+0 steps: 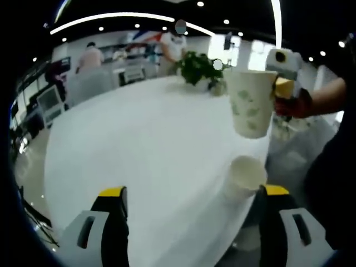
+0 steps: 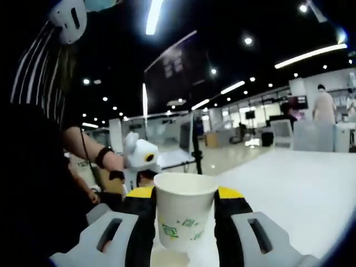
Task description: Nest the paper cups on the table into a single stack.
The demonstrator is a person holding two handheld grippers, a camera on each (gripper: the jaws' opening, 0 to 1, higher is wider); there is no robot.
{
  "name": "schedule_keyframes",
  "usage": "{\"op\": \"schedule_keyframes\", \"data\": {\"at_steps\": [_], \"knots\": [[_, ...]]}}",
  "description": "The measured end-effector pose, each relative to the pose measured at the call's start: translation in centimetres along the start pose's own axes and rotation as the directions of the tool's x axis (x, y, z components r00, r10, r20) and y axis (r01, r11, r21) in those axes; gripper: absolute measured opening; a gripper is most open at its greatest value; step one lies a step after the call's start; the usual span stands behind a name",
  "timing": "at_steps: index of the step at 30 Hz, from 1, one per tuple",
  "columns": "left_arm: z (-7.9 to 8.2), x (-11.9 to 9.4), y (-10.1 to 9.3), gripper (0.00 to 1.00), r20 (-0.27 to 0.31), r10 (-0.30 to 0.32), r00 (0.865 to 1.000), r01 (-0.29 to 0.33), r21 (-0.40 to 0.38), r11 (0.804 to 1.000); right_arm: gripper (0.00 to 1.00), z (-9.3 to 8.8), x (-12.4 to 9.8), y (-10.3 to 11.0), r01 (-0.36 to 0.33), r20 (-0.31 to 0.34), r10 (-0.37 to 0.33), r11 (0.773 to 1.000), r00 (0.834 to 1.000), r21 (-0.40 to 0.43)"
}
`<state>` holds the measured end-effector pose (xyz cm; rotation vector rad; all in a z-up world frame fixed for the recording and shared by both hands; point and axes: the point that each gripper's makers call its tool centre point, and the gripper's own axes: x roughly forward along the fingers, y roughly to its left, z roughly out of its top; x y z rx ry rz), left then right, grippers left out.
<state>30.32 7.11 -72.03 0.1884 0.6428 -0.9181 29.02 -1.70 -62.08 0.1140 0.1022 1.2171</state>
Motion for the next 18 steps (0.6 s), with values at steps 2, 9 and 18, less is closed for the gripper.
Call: {"op": "schedule_keyframes", "data": {"at_steps": [2,9,18], "knots": [[-0.1,0.0,0.0,0.97,-0.003,0.000,1.000,0.000,-0.002,1.000,0.37,-0.4,0.1,0.4,-0.005,0.005,0.005,1.000,1.000,-0.010],[0.0,0.2,-0.2,0.97,-0.010,-0.003,1.000,0.003,0.004,1.000,0.37,-2.1,0.4,1.3,-0.029,0.006,0.029,1.000,1.000,0.005],[-0.4,0.0,-0.2,0.96,-0.018,0.000,1.000,0.000,0.000,1.000,0.37,-4.0,0.5,2.0,-0.025,-0.028,0.026,1.000,0.999,0.012]]}}
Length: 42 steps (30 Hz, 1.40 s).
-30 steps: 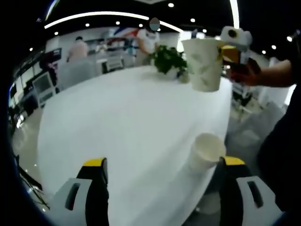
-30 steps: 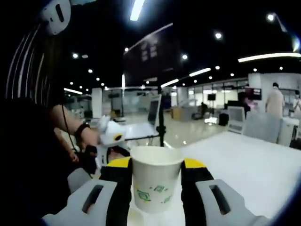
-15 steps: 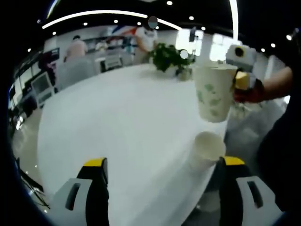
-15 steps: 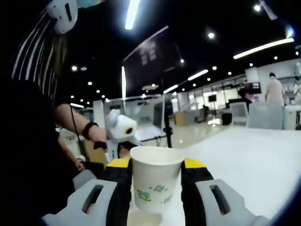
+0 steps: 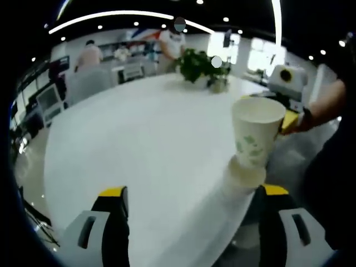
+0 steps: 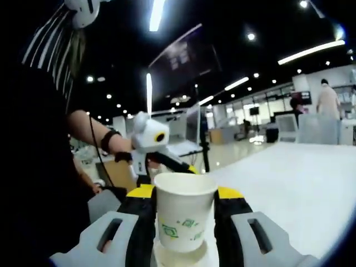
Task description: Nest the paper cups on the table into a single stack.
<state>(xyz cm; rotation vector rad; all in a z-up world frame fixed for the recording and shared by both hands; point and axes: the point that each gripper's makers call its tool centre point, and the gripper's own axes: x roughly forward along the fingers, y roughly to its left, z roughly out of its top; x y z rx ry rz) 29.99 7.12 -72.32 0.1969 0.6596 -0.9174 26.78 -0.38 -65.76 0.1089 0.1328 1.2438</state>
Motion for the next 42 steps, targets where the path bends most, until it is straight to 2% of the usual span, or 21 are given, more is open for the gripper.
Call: {"op": "schedule_keyframes", "data": {"at_steps": [19,35,42], "knots": [[-0.6,0.0,-0.5,0.97,-0.014,-0.004,1.000,0.004,0.001,1.000,0.38,-4.2,0.1,0.5,0.003,-0.095,-0.007,0.999,0.995,-0.046],[-1.0,-0.1,-0.8,0.96,-0.018,-0.007,1.000,0.007,-0.009,1.000,0.41,-5.6,-0.7,0.8,0.003,-0.165,-0.013,0.998,0.986,-0.058],[-1.1,0.0,-0.9,0.96,-0.019,-0.010,1.000,0.010,-0.004,1.000,0.41,-6.8,-1.1,0.8,-0.001,-0.218,-0.017,0.997,0.976,-0.082]]}}
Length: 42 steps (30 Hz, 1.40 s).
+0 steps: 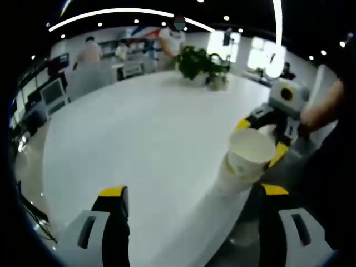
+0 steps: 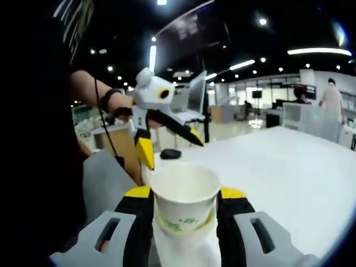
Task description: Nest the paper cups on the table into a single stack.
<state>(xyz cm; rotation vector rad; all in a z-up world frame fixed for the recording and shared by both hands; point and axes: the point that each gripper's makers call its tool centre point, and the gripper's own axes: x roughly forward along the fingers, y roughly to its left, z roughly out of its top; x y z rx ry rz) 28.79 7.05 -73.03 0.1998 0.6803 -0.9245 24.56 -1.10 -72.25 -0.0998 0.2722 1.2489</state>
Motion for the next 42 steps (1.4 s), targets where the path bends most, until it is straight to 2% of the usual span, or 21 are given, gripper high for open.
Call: {"op": "schedule_keyframes", "data": {"at_steps": [12,26,35,39,42], "knots": [[-0.3,0.0,0.0,0.96,-0.003,-0.001,1.000,0.001,-0.003,1.000,0.45,-1.5,-0.2,0.1,0.013,-0.070,-0.014,1.000,0.997,-0.010],[-0.2,0.4,-0.3,0.95,0.007,-0.012,1.000,0.012,-0.005,1.000,0.51,-2.1,-0.9,-0.3,0.031,-0.088,-0.029,0.999,0.996,0.025],[-0.4,0.6,-0.7,0.95,0.012,-0.026,1.000,0.026,0.023,0.999,0.57,-2.7,-1.5,-0.4,0.035,-0.119,-0.033,0.999,0.992,0.014],[-0.2,0.7,-1.2,0.91,0.033,-0.049,0.998,0.047,0.043,0.998,0.61,-3.3,-1.7,-0.4,0.040,-0.147,-0.039,0.999,0.988,-0.002],[-0.4,0.9,-1.2,0.90,0.027,-0.053,0.998,0.052,0.051,0.997,0.62,-3.7,-1.8,-0.4,0.044,-0.165,-0.044,0.999,0.985,-0.003]]}}
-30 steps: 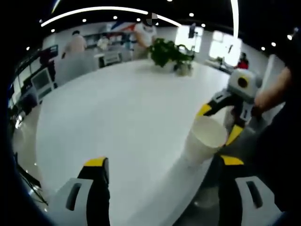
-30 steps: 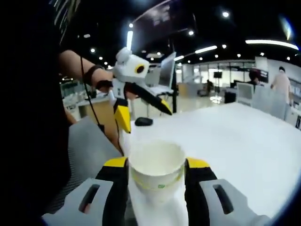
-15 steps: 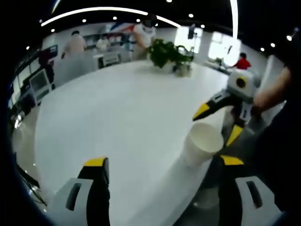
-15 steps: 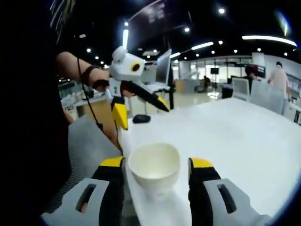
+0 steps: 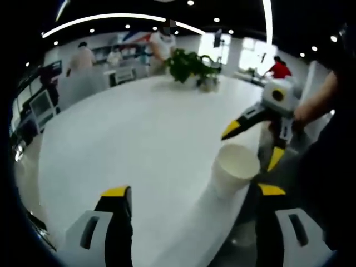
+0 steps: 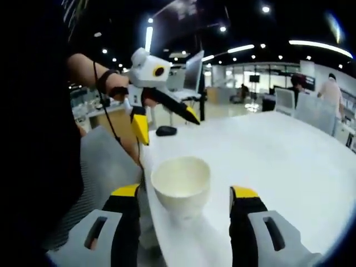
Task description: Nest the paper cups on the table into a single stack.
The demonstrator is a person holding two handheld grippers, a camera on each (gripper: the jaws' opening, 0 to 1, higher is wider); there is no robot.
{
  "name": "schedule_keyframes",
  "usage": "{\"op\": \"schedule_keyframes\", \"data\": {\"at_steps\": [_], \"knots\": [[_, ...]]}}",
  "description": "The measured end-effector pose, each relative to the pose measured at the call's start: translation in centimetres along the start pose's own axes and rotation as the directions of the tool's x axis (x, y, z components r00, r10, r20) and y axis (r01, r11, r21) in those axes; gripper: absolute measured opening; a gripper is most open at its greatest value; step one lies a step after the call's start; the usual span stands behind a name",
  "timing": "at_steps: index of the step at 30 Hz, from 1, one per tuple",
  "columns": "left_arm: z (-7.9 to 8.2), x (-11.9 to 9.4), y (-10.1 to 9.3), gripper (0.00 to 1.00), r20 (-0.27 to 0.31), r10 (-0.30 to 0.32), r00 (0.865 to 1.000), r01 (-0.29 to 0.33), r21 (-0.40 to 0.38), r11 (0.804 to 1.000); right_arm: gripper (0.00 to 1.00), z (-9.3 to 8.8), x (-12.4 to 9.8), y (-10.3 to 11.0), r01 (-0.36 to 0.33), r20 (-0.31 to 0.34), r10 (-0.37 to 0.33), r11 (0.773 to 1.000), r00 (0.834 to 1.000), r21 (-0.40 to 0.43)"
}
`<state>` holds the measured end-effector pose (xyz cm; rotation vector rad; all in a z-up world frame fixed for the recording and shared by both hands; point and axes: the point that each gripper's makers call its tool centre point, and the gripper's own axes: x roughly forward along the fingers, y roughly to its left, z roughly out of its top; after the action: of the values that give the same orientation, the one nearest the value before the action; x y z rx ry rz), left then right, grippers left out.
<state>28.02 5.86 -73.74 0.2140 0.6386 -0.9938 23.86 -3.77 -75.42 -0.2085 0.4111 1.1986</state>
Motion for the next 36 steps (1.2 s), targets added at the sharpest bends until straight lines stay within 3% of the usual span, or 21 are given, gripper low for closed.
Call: {"op": "schedule_keyframes", "data": {"at_steps": [16,24,28,36], "knots": [[-0.5,1.1,-1.4,0.76,0.003,-0.078,0.997,0.078,0.050,0.996,0.64,-1.5,0.2,-0.5,0.014,-0.064,-0.016,0.999,0.998,-0.032],[-1.0,1.5,-2.5,0.64,-0.004,-0.129,0.992,0.129,0.108,0.986,0.63,-1.8,0.9,-0.4,-0.005,-0.080,0.000,0.999,0.997,-0.053],[-1.5,2.1,-3.2,0.61,-0.034,-0.152,0.988,0.155,0.139,0.978,0.63,-2.0,1.2,-0.2,-0.017,-0.092,0.011,0.998,0.996,-0.066],[-1.0,3.0,-4.1,0.54,-0.027,-0.197,0.980,0.199,0.163,0.966,0.60,-2.6,1.8,0.0,-0.038,-0.116,0.028,0.995,0.993,-0.089]]}}
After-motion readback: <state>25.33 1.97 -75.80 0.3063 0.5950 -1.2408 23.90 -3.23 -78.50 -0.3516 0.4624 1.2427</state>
